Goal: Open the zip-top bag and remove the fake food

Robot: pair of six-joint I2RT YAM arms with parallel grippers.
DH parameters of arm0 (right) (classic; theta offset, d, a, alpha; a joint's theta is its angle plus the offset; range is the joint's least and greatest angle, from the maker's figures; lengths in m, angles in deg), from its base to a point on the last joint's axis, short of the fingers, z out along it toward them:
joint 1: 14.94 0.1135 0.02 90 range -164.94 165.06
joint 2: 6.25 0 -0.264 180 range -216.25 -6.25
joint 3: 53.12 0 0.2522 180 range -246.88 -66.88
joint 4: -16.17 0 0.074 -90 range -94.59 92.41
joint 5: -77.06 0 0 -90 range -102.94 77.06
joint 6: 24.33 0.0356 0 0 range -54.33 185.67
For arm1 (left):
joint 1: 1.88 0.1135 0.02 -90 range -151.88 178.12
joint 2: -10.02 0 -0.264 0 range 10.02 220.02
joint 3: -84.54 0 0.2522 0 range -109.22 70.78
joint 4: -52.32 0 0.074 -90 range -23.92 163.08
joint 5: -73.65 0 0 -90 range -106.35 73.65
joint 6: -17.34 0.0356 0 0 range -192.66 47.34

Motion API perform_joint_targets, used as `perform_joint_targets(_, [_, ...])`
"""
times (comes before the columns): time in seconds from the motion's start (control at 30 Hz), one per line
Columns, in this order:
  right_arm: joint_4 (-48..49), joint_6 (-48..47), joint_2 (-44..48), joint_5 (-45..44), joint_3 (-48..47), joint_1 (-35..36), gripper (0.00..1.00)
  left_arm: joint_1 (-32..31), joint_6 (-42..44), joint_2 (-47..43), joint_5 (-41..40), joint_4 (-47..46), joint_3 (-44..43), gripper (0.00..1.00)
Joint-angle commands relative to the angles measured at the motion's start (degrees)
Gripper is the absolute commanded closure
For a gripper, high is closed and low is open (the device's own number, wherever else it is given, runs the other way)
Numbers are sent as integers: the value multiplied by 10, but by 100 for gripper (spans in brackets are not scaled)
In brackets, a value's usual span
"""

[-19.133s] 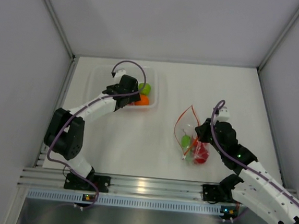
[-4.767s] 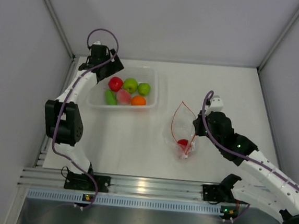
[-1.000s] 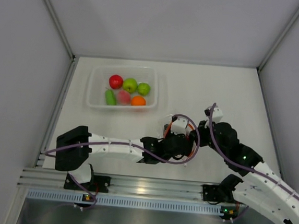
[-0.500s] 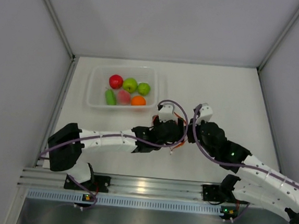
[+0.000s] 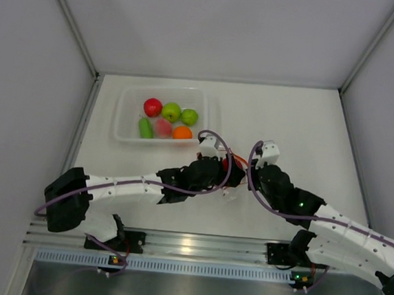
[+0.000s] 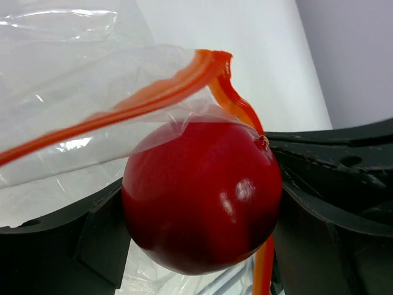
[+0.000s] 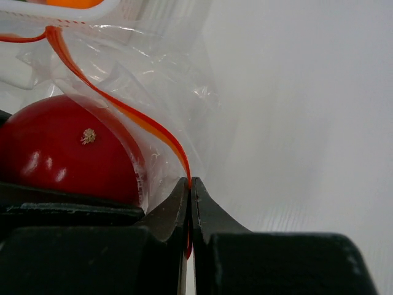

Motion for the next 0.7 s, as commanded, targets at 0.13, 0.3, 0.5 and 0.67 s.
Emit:
perform_joint_targets(0.13, [0, -4, -8, -31, -8, 7, 100, 2, 57, -31, 130, -216, 38, 100])
perform_joint_targets(0.3, [-17, 11, -28, -44, -10, -1, 100, 2, 75, -46, 174, -265, 62, 100])
perform_joint_targets(0.5, [-4, 21, -6, -23, 7, -3, 100, 3, 76, -90, 148, -335, 120, 100])
perform_joint_targets(0.67, [19, 19, 38, 35, 14, -3, 100, 3, 39, -117, 73, -355, 158, 100])
